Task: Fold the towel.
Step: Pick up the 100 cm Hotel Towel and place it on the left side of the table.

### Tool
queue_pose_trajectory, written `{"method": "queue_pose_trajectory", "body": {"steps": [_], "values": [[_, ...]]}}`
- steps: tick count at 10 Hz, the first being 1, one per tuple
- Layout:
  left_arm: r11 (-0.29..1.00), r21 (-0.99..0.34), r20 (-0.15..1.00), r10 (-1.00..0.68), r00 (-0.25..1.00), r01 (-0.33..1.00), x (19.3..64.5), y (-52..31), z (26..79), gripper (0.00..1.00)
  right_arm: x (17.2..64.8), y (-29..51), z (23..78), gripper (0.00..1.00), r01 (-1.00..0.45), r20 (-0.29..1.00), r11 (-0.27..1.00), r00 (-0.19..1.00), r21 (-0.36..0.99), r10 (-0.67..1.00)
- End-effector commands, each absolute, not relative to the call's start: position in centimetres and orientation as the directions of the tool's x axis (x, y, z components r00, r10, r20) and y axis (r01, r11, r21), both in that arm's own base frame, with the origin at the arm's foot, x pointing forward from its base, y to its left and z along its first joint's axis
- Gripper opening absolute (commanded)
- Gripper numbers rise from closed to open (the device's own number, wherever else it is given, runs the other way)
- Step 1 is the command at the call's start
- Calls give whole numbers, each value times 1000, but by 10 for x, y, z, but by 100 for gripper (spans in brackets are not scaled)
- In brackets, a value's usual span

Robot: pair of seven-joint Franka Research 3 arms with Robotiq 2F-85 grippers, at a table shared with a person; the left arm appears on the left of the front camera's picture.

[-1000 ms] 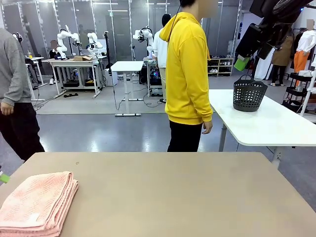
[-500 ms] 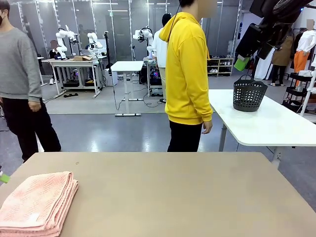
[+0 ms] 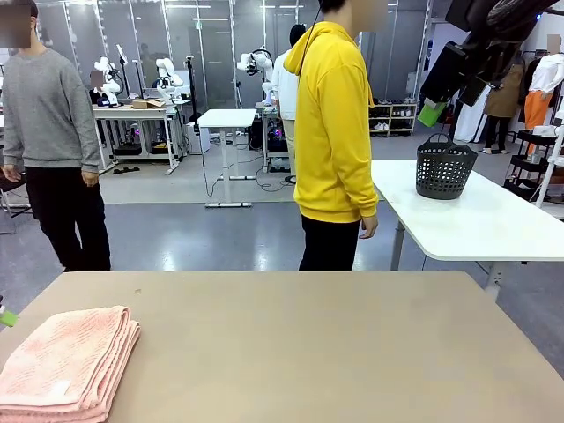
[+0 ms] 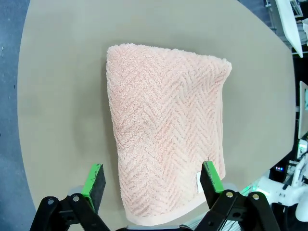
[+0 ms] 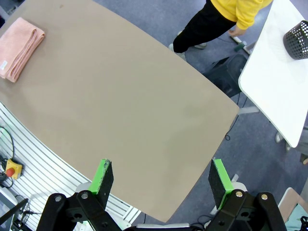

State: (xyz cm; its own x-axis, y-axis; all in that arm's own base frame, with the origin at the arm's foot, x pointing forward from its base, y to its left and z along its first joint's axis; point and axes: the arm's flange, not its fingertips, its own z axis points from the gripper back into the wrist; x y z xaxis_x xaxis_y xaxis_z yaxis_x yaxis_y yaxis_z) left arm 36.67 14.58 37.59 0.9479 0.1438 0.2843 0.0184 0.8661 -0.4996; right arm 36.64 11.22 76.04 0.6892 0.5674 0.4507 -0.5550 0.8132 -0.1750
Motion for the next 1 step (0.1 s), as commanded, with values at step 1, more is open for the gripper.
{"method": "queue_pose_trajectory", "body": {"steps": [1], "values": [[874, -484, 291, 132, 948, 27, 367, 147, 374, 100, 366, 111, 761, 100, -555, 445, 812, 691, -178, 570]]}}
